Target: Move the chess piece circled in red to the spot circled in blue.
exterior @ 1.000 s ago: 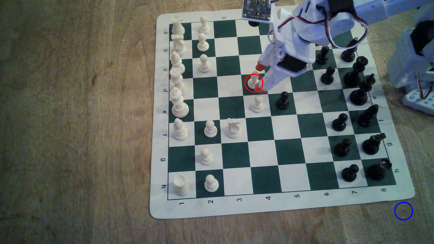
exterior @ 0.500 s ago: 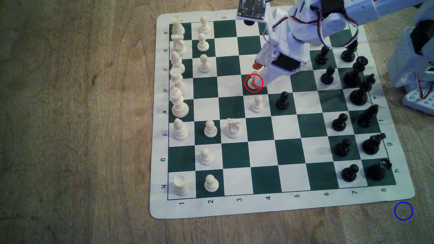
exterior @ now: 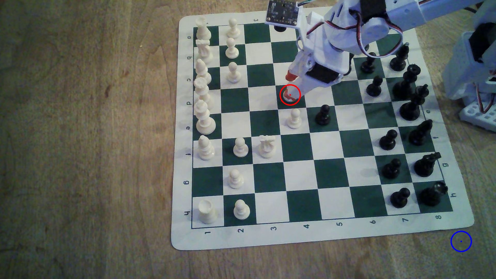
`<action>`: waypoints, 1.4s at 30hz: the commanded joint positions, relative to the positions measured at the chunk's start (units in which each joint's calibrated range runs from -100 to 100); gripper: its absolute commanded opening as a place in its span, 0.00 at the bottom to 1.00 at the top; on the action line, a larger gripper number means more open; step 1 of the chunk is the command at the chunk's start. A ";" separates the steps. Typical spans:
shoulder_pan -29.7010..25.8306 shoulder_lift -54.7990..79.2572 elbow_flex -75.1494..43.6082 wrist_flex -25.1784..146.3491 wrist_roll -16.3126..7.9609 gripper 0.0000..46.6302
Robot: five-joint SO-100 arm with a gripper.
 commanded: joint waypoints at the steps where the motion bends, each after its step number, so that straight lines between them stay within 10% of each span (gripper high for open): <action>1: -0.67 -0.89 -4.98 -0.68 -0.29 0.18; 4: -0.90 -0.47 -5.80 -0.19 -0.29 0.01; 25: -3.56 -25.09 -12.23 23.56 0.20 0.01; 42: -32.42 -35.87 -30.09 58.62 -13.14 0.01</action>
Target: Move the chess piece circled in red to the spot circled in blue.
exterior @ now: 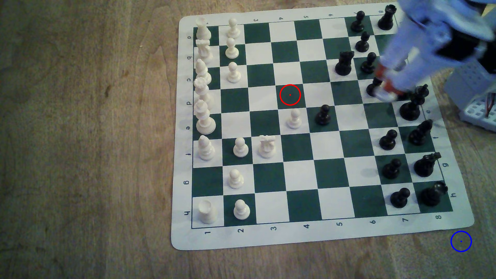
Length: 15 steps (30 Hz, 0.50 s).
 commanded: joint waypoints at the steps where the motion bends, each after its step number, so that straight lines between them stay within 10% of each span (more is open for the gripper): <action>1: -8.43 -1.26 -4.52 2.12 -4.84 0.01; 15: -23.76 -8.90 32.38 -15.73 -8.55 0.01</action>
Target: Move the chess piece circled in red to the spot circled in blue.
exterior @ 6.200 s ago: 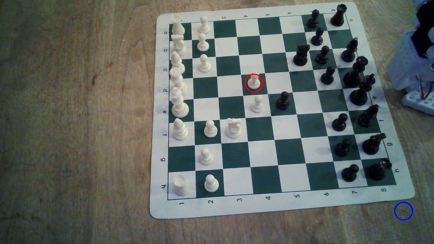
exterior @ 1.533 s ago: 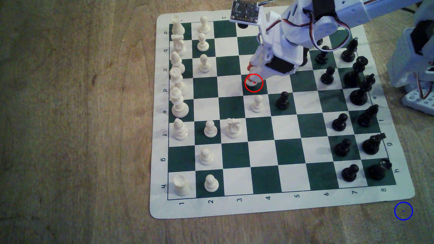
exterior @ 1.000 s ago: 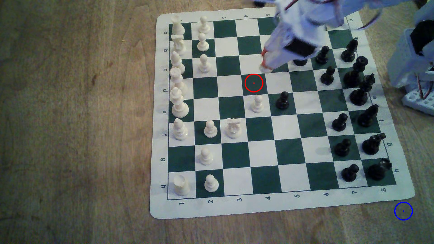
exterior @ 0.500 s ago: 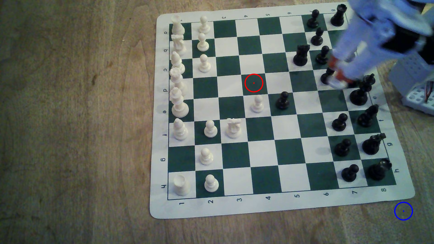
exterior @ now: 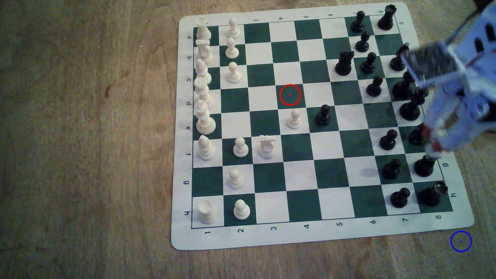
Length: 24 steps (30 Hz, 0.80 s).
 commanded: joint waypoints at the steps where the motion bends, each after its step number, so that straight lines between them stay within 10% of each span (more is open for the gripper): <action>1: -5.04 -1.44 5.91 -7.74 -1.86 0.01; 24: -13.33 23.86 5.27 -32.06 -1.12 0.01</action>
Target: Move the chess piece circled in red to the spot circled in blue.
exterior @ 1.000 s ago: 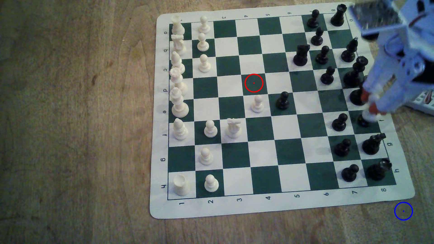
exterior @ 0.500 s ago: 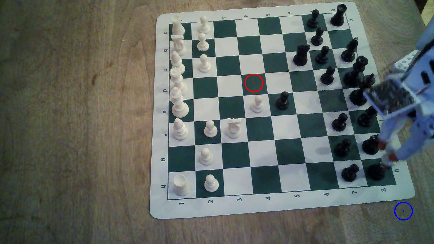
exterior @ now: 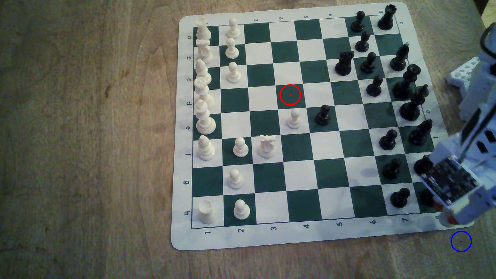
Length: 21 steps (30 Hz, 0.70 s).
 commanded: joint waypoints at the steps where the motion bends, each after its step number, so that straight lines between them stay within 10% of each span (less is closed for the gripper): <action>1: -1.02 1.32 -3.04 -2.82 -0.24 0.01; 21: -0.86 12.61 -15.10 -5.44 0.29 0.02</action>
